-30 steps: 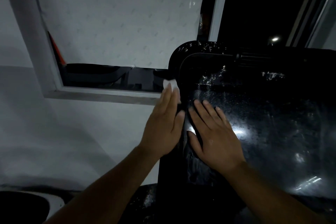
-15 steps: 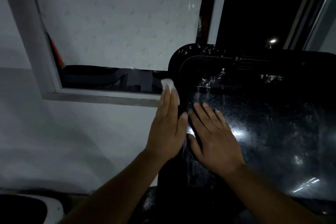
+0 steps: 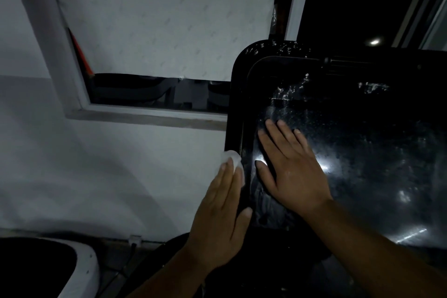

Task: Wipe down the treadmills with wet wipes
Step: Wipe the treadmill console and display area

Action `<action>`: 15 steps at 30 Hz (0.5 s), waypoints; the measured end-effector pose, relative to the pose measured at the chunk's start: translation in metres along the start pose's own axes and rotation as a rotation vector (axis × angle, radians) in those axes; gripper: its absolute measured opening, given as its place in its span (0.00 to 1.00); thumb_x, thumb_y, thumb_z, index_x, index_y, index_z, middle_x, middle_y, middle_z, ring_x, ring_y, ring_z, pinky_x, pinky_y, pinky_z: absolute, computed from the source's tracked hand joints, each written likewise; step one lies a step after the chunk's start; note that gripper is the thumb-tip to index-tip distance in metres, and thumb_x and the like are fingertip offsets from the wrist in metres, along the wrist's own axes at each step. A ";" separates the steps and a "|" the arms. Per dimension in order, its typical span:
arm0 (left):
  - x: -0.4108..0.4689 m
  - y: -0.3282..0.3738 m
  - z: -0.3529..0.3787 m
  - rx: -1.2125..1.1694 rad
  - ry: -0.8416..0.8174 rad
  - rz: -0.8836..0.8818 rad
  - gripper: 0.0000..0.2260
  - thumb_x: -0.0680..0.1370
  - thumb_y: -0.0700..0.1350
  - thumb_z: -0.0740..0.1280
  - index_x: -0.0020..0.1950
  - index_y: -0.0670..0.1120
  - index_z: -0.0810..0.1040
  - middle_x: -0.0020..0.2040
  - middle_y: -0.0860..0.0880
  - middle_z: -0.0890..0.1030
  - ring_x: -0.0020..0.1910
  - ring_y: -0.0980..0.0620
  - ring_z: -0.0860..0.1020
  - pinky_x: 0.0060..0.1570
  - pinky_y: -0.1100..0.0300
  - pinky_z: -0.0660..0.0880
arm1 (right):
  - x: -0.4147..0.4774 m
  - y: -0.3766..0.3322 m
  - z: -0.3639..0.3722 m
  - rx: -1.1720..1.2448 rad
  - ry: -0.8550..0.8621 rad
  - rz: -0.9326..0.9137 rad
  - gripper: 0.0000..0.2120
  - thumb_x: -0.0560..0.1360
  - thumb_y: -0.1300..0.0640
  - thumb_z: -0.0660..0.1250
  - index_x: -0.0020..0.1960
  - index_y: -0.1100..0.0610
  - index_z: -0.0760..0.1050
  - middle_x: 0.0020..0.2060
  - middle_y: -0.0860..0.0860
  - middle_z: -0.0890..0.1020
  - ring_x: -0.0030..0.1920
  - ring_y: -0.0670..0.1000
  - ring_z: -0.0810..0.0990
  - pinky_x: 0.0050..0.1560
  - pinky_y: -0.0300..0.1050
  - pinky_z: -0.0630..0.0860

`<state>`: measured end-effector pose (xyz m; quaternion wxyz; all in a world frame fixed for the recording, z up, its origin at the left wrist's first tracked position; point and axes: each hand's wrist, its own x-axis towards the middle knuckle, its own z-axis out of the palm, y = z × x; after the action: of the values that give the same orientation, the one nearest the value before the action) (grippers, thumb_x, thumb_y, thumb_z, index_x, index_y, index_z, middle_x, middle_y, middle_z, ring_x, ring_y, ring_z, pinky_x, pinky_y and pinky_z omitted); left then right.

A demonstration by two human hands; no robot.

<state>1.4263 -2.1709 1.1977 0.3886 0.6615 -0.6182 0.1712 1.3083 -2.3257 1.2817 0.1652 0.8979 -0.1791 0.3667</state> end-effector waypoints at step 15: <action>0.158 -0.020 -0.036 -0.011 0.024 -0.041 0.32 0.84 0.57 0.47 0.83 0.42 0.46 0.84 0.46 0.45 0.82 0.53 0.44 0.80 0.56 0.47 | 0.000 0.001 0.000 -0.033 -0.028 -0.002 0.28 0.83 0.46 0.57 0.79 0.58 0.64 0.79 0.55 0.62 0.80 0.55 0.57 0.79 0.57 0.55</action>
<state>1.4822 -2.2544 1.3266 0.4031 0.6697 -0.6006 0.1679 1.3079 -2.3265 1.2823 0.1776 0.9002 -0.1867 0.3510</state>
